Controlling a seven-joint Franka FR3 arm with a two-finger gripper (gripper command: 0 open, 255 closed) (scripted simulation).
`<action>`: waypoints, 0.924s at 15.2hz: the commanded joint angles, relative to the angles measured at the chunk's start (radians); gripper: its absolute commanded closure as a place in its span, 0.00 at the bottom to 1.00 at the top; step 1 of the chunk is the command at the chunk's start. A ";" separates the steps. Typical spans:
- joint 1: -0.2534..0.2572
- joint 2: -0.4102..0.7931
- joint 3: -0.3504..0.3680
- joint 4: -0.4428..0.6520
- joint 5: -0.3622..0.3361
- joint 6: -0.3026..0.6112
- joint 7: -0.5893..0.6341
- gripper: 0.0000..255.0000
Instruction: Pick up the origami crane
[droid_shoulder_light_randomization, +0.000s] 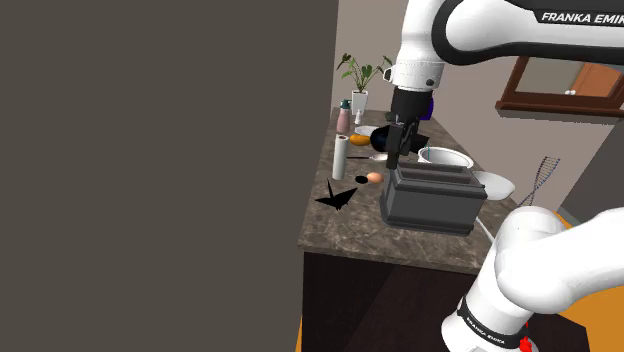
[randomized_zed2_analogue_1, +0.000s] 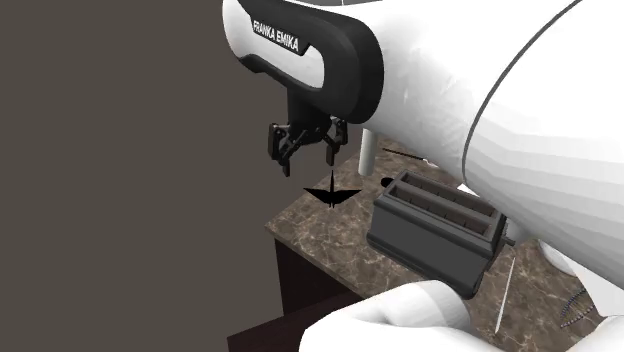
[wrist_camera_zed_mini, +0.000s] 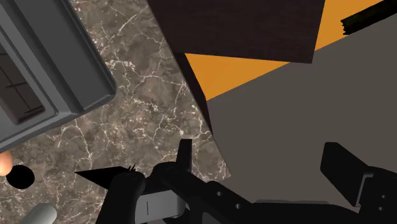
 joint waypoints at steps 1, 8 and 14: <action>0.000 0.000 0.000 0.000 0.000 0.000 0.000 0.00; -0.047 0.198 -0.018 -0.031 -0.025 0.204 0.038 0.00; -0.084 0.396 -0.039 -0.009 -0.044 0.361 0.072 0.00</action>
